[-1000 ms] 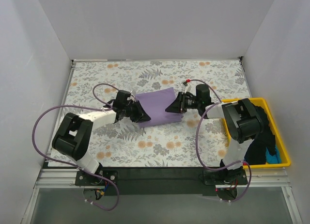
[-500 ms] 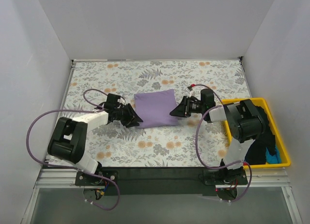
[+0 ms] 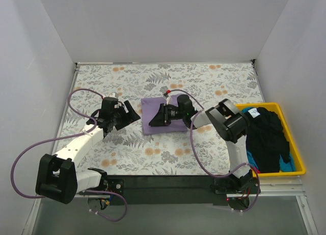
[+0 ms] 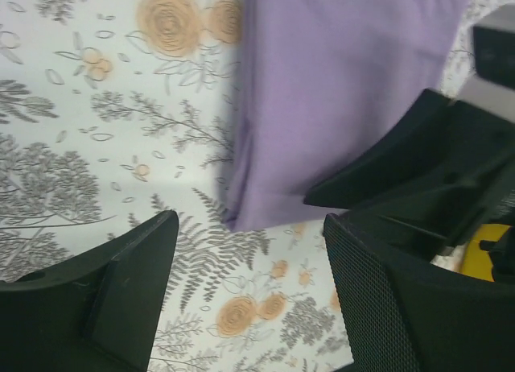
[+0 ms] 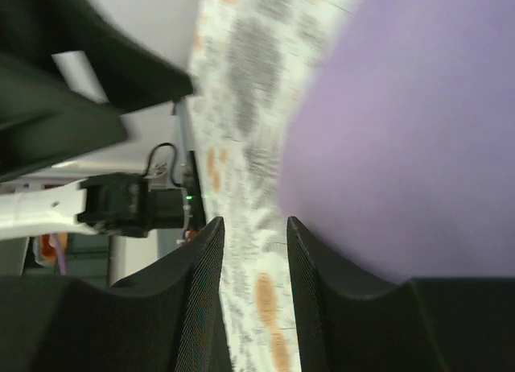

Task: Fold and stack the t-shirts
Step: Fold the tshirt

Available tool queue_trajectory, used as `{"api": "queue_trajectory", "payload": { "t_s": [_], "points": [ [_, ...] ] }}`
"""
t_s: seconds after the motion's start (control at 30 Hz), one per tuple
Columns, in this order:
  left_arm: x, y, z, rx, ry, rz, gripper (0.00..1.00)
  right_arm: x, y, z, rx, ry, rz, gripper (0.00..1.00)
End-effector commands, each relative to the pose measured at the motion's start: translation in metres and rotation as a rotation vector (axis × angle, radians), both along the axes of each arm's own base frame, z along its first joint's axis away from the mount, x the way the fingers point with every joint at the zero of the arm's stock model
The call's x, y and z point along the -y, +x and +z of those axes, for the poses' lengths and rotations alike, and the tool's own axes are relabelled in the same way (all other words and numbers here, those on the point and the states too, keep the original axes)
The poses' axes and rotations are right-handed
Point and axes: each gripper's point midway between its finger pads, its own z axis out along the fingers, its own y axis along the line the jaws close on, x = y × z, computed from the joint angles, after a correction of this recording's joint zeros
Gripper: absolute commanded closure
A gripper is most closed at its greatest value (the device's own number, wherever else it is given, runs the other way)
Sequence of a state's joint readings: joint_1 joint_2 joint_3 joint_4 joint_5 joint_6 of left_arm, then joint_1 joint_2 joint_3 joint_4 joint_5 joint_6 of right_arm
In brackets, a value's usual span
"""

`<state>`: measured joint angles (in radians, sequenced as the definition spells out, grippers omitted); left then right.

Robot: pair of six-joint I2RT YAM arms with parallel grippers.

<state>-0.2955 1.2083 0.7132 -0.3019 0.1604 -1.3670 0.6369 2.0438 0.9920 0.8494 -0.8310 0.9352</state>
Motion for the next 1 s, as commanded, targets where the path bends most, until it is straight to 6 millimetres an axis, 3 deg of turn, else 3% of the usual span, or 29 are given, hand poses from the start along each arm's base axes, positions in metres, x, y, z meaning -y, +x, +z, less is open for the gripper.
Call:
{"api": "queue_trajectory", "payload": {
  "t_s": [0.0,0.1,0.2,0.3,0.43,0.53,0.6,0.63,0.67,0.7,0.73,0.77,0.8,0.87,0.9,0.97],
  "points": [
    [-0.03,0.0,-0.013,0.017,0.136,0.083,0.28,-0.002,0.002,-0.051,-0.127,-0.069,-0.068,0.56],
    [-0.028,0.003,-0.012,0.02,0.125,0.077,0.28,0.007,-0.002,-0.089,-0.203,-0.136,-0.11,0.56],
    [-0.025,0.005,-0.01,0.028,0.123,0.062,0.28,0.008,-0.005,-0.086,-0.205,-0.136,-0.104,0.56],
    [-0.022,0.006,-0.01,0.029,0.114,0.049,0.28,0.005,0.003,-0.054,-0.145,-0.098,-0.105,0.56],
    [-0.018,0.006,-0.011,0.025,0.095,0.035,0.28,0.008,0.029,0.009,-0.026,-0.02,-0.136,0.56],
    [-0.004,0.016,-0.001,0.036,0.034,0.004,0.41,0.018,0.056,0.034,0.036,0.002,-0.167,0.56],
    [0.008,0.028,0.0,0.021,-0.001,-0.019,0.42,0.034,0.081,0.037,0.049,0.001,-0.215,0.56],
    [0.014,0.045,0.018,0.057,-0.023,-0.016,0.43,0.039,0.093,0.036,0.051,0.002,-0.233,0.57],
    [0.018,0.056,0.023,0.072,-0.036,-0.014,0.45,0.045,0.102,0.036,0.054,0.003,-0.25,0.57],
    [0.022,0.066,0.013,0.045,-0.037,-0.012,0.46,0.056,0.116,0.034,0.05,0.001,-0.283,0.58],
    [0.029,0.085,0.032,0.087,-0.057,-0.009,0.49,0.062,0.124,0.027,0.04,-0.006,-0.303,0.58],
    [0.032,0.096,0.034,0.097,-0.063,-0.005,0.51,0.066,0.133,0.028,0.043,-0.003,-0.32,0.58],
    [0.036,0.107,0.022,0.069,-0.062,-0.011,0.53,0.076,0.144,0.026,0.037,-0.005,-0.35,0.58],
    [0.045,0.134,0.032,0.092,-0.084,-0.008,0.58,0.084,0.158,0.017,0.02,-0.009,-0.374,0.58],
    [0.047,0.142,0.011,0.046,-0.079,-0.003,0.61,0.092,0.166,0.013,0.014,-0.011,-0.394,0.58],
    [0.05,0.161,0.01,0.049,-0.092,0.005,0.65,0.099,0.176,-0.002,-0.011,-0.025,-0.417,0.58]
  ]
}}
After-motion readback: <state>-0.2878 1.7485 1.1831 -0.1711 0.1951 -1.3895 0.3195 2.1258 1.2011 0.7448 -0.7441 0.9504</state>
